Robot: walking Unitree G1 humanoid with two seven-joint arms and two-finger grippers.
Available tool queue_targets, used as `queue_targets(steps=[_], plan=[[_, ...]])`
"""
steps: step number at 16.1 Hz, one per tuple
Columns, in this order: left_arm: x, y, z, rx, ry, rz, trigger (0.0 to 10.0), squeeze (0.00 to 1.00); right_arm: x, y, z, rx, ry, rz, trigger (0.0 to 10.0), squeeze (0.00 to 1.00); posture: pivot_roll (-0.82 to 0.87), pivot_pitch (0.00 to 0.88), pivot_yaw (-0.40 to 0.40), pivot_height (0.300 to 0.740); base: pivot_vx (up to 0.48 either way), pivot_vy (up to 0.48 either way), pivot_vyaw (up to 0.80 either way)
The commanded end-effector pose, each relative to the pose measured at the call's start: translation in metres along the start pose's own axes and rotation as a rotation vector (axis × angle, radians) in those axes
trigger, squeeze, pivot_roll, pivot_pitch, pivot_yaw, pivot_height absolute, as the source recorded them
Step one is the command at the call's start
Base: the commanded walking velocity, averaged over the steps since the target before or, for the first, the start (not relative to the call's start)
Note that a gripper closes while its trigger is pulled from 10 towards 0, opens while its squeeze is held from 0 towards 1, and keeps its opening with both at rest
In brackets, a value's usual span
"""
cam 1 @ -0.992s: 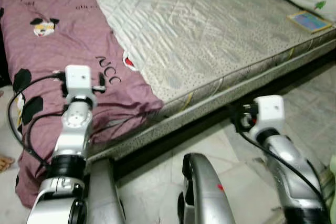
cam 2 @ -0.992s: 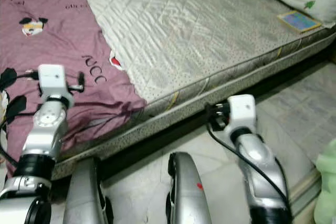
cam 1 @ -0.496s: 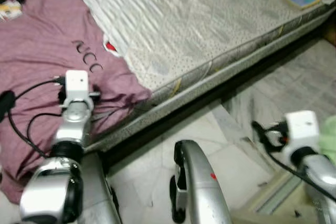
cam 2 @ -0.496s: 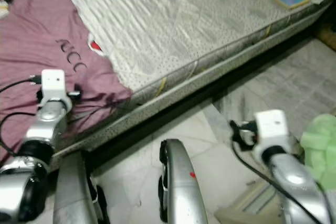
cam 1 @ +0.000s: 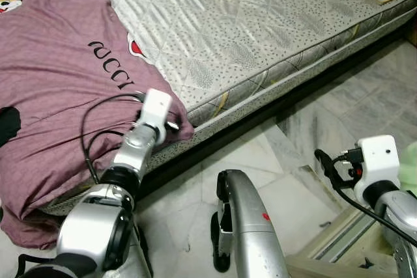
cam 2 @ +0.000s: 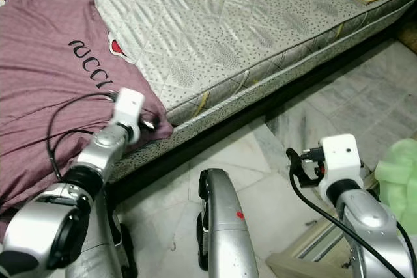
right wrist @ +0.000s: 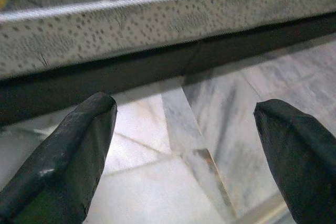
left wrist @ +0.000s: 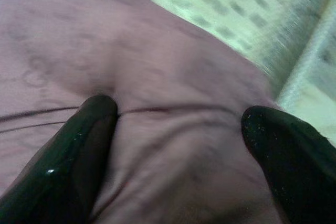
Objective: Clean up the room
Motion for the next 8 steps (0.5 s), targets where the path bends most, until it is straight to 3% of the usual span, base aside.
queue_targets(steps=[1,4,5,6,8], plan=[[-0.004,-0.027,-0.036,0.020,0.127,-0.115,10.0,0.00,0.003,0.002,-0.004,0.005,0.016,0.002,10.0,0.00,-0.29,0.239,-0.101,0.536,0.000,0.000,0.00],[-0.010,-0.043,-0.058,0.088,0.176,-0.170,10.0,0.00,0.015,0.008,0.002,0.018,-0.010,0.013,10.0,0.00,-0.27,0.208,-0.097,0.536,0.000,0.000,0.00],[-0.007,-0.041,-0.047,0.115,0.111,-0.134,10.0,0.00,0.019,0.011,0.005,0.024,-0.025,0.020,10.0,0.00,-0.26,0.197,-0.095,0.536,0.000,0.000,0.00],[-0.003,-0.028,-0.020,0.133,-0.012,-0.033,10.0,0.00,0.028,0.016,0.010,0.036,-0.052,0.024,10.0,0.00,-0.24,0.169,-0.089,0.536,0.000,0.000,0.00],[-0.003,-0.013,0.013,0.165,-0.156,0.050,10.0,0.00,0.039,0.025,0.020,0.061,-0.093,0.032,10.0,0.00,-0.22,0.140,-0.078,0.536,0.000,0.000,0.00]])
Point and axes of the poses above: a point about 5 cm out from each wrist's last joint towards the gripper, its own x axis pointing out of the wrist towards the gripper, its own z axis along the axis of the wrist's last joint, y = z × x, the point moved 3 cm from there along x, pointing out of the wrist towards the gripper, and after that the axes turned 3 degrees about -x, right-handed, at the moved point
